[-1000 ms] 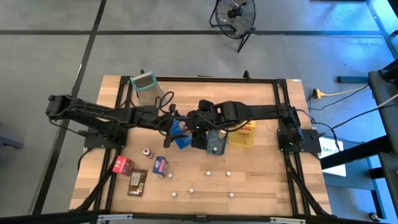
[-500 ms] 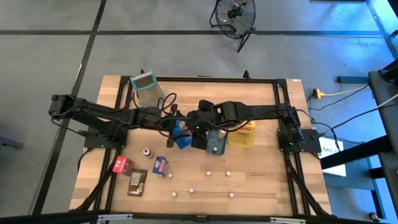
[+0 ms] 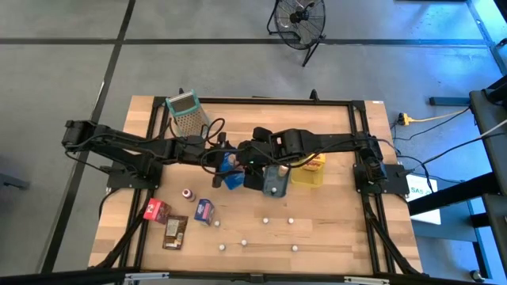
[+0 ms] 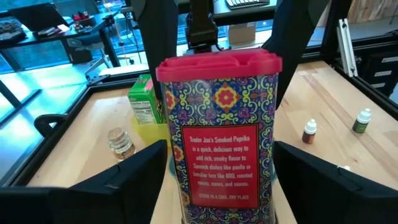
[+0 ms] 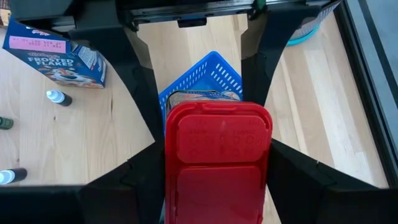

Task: Pick & Place Kitchen Items
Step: Put the red seasoning can into the blue bin

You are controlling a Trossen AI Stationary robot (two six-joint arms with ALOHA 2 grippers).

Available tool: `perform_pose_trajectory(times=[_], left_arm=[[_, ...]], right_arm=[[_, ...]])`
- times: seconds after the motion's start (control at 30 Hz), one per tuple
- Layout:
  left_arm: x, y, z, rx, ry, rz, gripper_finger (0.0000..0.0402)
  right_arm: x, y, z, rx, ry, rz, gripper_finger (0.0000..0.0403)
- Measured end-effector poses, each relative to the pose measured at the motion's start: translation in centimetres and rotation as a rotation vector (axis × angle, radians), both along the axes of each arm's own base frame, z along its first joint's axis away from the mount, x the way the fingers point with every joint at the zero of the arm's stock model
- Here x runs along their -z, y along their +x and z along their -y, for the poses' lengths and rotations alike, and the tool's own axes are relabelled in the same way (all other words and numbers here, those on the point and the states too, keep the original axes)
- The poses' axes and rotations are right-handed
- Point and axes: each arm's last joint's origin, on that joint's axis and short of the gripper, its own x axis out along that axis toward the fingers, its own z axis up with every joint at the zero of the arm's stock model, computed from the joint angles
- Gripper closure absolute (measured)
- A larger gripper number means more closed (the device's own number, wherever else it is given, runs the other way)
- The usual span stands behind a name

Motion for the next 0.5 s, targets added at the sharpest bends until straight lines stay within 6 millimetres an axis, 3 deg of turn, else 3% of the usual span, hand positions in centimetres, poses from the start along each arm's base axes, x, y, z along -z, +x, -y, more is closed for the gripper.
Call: perform_pose_trajectory(times=[0.5], left_arm=[[0.00, 0.00, 0.00, -0.001, -0.008, 0.000, 0.0208]], right_arm=[[0.02, 0.00, 0.01, -0.005, -0.006, -0.002, 0.0174]])
